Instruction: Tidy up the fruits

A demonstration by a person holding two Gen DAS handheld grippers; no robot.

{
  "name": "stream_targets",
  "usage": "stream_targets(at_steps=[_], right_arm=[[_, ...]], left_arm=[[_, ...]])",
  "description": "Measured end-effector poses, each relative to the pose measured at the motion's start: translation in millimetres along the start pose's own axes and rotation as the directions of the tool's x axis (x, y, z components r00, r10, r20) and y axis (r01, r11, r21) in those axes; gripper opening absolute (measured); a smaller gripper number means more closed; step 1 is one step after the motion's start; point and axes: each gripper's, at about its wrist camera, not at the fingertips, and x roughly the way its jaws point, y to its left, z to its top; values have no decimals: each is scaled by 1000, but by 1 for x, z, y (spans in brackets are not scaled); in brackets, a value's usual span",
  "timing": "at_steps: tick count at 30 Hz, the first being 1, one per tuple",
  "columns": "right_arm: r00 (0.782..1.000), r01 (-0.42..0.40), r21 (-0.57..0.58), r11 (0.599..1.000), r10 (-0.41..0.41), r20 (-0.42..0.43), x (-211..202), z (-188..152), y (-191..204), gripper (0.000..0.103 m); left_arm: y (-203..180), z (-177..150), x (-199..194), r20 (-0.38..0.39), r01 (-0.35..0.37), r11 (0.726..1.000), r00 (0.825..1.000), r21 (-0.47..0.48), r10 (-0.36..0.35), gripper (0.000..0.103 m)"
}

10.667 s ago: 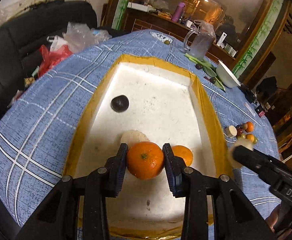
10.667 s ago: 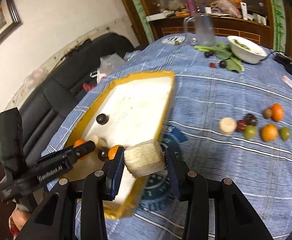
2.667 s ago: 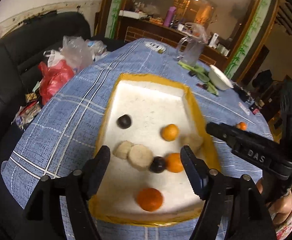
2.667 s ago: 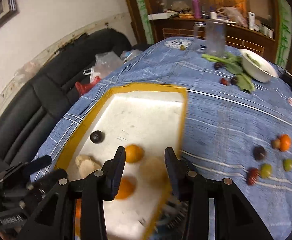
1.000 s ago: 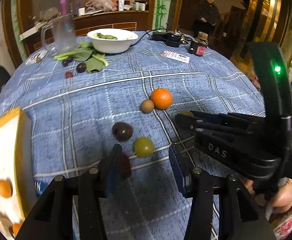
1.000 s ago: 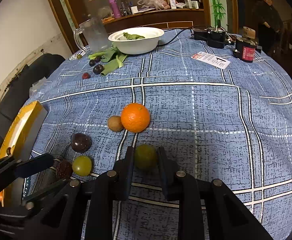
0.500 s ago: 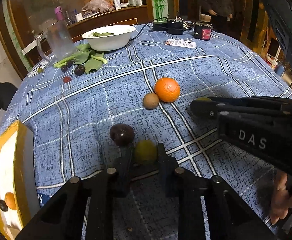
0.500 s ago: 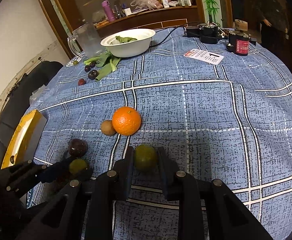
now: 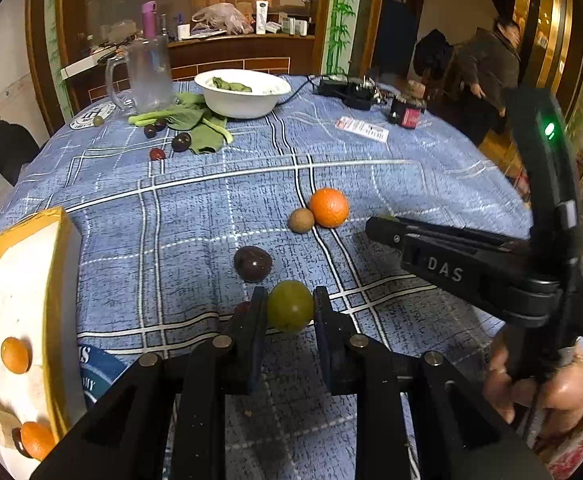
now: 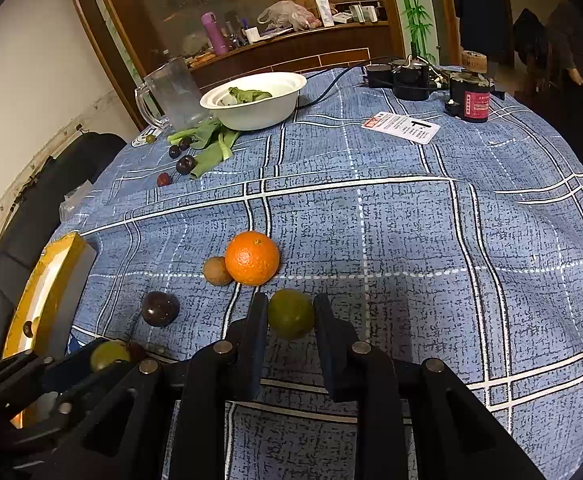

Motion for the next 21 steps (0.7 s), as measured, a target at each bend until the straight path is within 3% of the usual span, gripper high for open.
stream_targets(at_steps=[6,11,14,16,18,21], right_arm=[[1000,-1,-4,1000,1,28,-5,-2,1,24],[992,95,-58,994,-90,88,-14,-6,11,24],[983,147,-98,984,-135,126,-24,-6,26,24],[987,109,-107,988,-95,130,-36,-6,42,24],[994,13,-125,992,0,106,-48,-7,68,24],[991,-102,-210,972,117,59,-57,-10,121,25]], left_arm=[[28,-3,-50,73,-2,998,997,-65,6,22],[83,-19,-104,140,-110,982,981,-151,131,22],[130,-39,-127,127,-187,952,967,-243,222,22],[157,-52,-134,106,-233,927,956,-294,274,22],[183,-67,-138,73,-278,896,944,-346,321,22],[211,-86,-142,36,-283,867,945,-409,326,22]])
